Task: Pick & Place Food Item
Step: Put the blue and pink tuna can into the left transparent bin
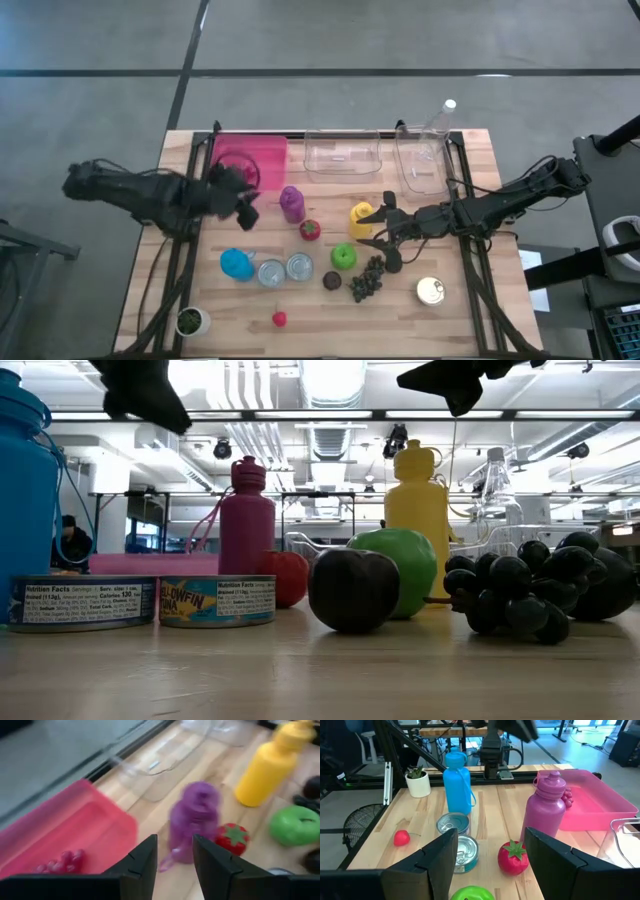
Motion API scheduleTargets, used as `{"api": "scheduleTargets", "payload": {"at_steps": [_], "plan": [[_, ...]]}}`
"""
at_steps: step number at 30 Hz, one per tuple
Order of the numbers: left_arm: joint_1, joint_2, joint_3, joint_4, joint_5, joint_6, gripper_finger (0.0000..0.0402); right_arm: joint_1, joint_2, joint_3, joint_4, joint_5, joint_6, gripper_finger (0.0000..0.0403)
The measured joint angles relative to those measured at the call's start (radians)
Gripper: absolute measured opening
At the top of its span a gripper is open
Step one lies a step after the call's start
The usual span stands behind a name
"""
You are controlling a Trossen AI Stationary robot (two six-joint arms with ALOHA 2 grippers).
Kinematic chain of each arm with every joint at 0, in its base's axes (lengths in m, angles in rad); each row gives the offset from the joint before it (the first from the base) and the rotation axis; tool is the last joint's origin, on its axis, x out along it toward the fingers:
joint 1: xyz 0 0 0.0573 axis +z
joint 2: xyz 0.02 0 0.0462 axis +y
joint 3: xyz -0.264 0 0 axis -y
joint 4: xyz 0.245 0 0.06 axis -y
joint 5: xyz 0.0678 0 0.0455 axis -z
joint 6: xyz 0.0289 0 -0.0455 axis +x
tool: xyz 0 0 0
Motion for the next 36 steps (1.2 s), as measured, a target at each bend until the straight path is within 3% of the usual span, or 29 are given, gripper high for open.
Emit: {"api": "scheduleTargets", "payload": {"at_steps": [5,10,22,36], "plan": [[-0.192,0.042,-0.005,0.044,-0.113,-0.028,0.0123,0.000,0.000,0.000,0.000,0.000,0.000,0.0224],[-0.288,0.081,-0.005,0.085,-0.140,-0.030,0.0123,0.000,0.000,0.000,0.000,0.000,0.000,0.0224],[-0.310,0.218,-0.005,0.194,-0.144,0.011,0.0123,0.000,0.000,0.000,-0.002,-0.001,0.019,0.0224],[-0.311,0.226,0.008,0.242,-0.147,0.027,0.0123,0.000,0.000,0.000,-0.001,-0.001,0.024,0.0224]]}}
